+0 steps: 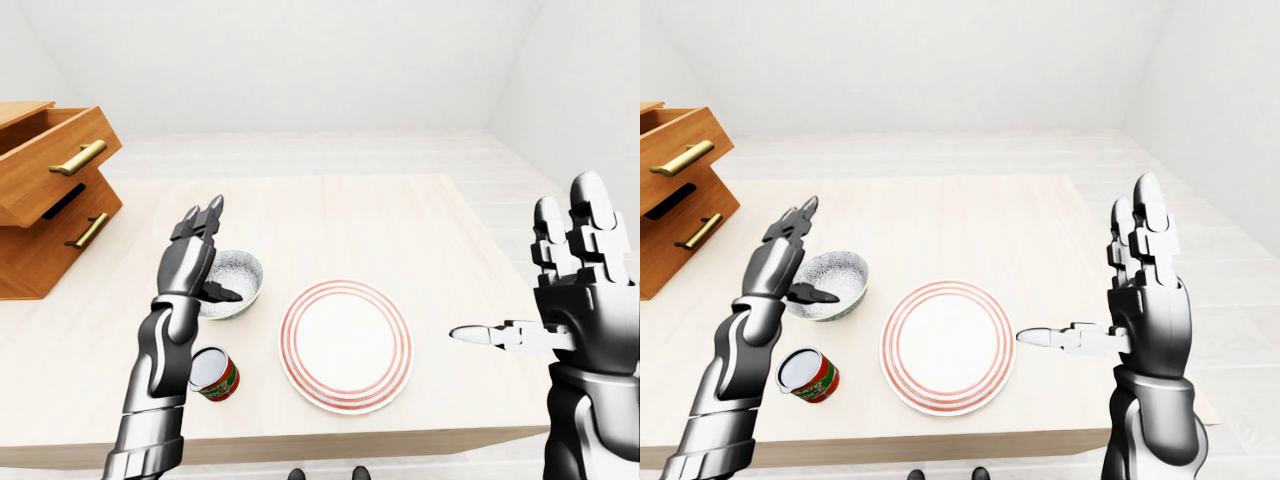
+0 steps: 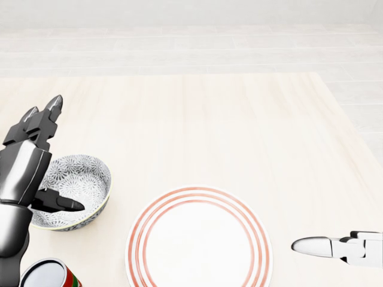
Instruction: Put the bowl on the plate.
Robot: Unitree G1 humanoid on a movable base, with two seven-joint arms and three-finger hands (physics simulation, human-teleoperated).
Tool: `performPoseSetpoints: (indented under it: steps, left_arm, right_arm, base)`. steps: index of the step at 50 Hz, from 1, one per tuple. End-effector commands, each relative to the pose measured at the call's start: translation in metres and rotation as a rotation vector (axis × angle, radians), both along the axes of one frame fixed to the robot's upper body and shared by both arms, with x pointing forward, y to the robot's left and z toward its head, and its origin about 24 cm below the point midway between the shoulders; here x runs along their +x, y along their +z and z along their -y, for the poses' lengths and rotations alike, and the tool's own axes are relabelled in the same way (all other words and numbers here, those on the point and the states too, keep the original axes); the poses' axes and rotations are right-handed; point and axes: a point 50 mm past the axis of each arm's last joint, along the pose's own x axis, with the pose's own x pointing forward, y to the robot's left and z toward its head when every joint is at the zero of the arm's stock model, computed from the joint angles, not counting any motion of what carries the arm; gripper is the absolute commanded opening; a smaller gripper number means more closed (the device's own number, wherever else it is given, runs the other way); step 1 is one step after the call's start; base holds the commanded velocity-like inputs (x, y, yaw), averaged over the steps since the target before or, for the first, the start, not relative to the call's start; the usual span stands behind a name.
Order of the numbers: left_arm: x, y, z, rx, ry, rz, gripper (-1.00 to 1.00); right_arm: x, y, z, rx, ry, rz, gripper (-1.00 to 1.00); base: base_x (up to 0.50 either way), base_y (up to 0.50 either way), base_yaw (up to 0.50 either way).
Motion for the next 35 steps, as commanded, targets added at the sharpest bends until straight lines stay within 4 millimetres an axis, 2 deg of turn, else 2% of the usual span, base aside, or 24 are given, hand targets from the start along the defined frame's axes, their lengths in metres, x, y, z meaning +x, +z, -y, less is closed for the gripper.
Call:
performPoseSetpoints:
  steps: [1, 22, 35]
  left_arm:
    - [-0.003, -0.007, -0.005, -0.048, 0.012, -0.021, 0.89]
    - [-0.005, -0.021, -0.007, -0.034, 0.042, -0.047, 0.90]
    - [-0.015, -0.032, -0.007, -0.023, 0.058, -0.073, 0.90]
  right_arm:
    - [0.001, -0.002, -0.001, 0.009, -0.001, -0.007, 1.00]
    - [0.002, -0.003, 0.000, 0.009, -0.002, -0.011, 1.00]
    - [0.002, -0.002, 0.000, 0.007, -0.002, -0.009, 1.00]
  base:
    - [0.00, 0.00, 0.00]
    - [0.00, 0.00, 0.00]
    - [0.00, 0.00, 0.00]
